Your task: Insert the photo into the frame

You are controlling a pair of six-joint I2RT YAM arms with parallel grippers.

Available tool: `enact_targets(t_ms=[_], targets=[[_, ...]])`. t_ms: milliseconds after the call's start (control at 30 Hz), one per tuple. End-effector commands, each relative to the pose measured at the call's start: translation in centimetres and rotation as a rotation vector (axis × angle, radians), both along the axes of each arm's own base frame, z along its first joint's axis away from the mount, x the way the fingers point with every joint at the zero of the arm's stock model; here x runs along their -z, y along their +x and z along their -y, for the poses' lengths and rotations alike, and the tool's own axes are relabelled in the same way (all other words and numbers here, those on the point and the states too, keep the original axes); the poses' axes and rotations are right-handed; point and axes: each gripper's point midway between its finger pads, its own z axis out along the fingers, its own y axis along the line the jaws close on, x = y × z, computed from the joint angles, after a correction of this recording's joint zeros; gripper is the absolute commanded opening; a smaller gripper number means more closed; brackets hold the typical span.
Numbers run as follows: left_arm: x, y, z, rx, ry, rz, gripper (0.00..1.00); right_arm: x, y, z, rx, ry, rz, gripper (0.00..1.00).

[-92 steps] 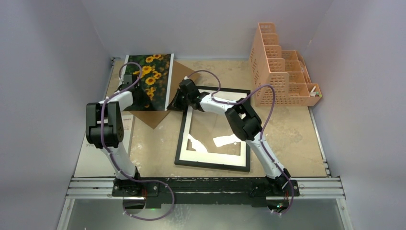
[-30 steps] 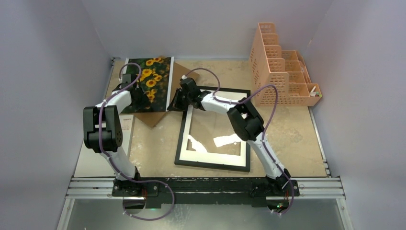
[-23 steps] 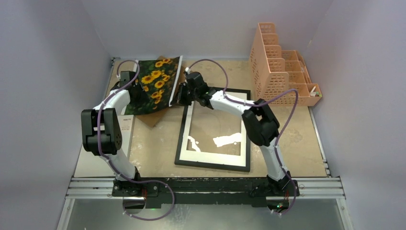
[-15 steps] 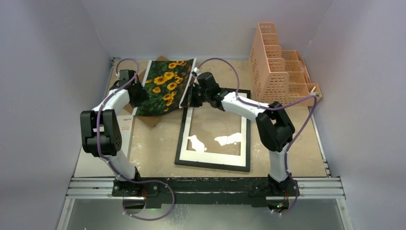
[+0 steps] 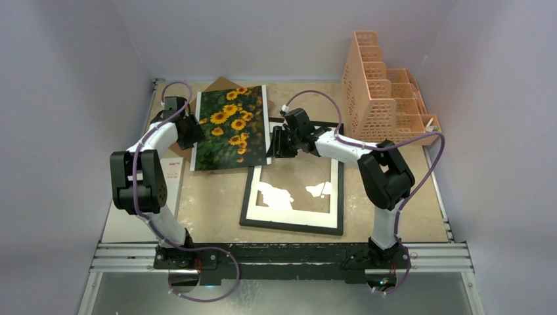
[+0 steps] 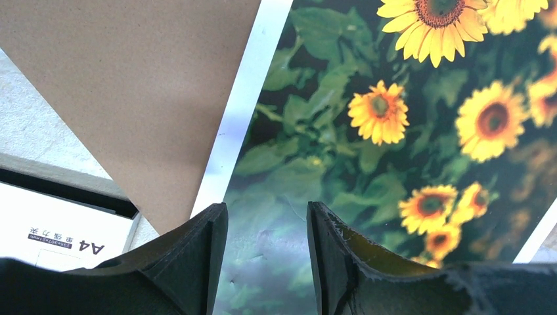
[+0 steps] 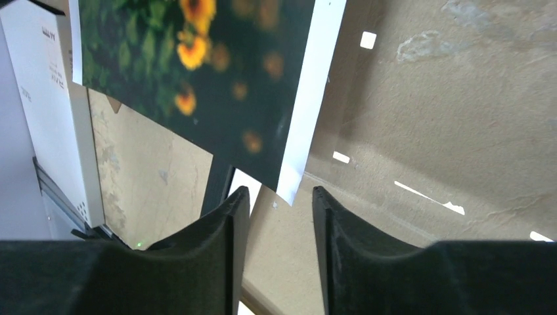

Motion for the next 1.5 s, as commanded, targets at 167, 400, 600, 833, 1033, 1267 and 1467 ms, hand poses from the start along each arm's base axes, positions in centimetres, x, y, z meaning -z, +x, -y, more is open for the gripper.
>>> enact_targets(t_ms=[167, 400, 600, 833, 1033, 1267, 1467], targets=[[-0.7, 0.7, -0.1, 0.024, 0.017, 0.014, 0.5, -1.1, 2.4, 0.2, 0.1, -0.013, 0.06, 0.49], [0.4, 0.3, 1.3, 0.07, -0.049, -0.005, 0.48, 0.3, 1.6, -1.6, 0.041, 0.066, -0.01, 0.49], [1.5, 0.2, 1.9, 0.082, -0.087, -0.034, 0.44, 0.9, 0.9, -2.6, 0.007, 0.132, -0.044, 0.46], [2.5, -0.5, 2.0, 0.077, -0.093, -0.064, 0.42, 0.1, 0.2, -3.4, -0.025, 0.265, -0.085, 0.41], [2.8, -1.0, 2.1, 0.078, -0.096, -0.073, 0.42, -0.4, 0.5, -4.2, -0.042, 0.349, -0.111, 0.36], [1.8, -0.8, 2.2, 0.082, -0.099, -0.051, 0.42, -1.4, 1.1, -5.2, -0.047, 0.399, -0.119, 0.08], [-1.5, 0.1, 1.9, 0.075, -0.081, 0.019, 0.46, -4.8, 2.0, -5.5, -0.044, 0.451, -0.044, 0.0]])
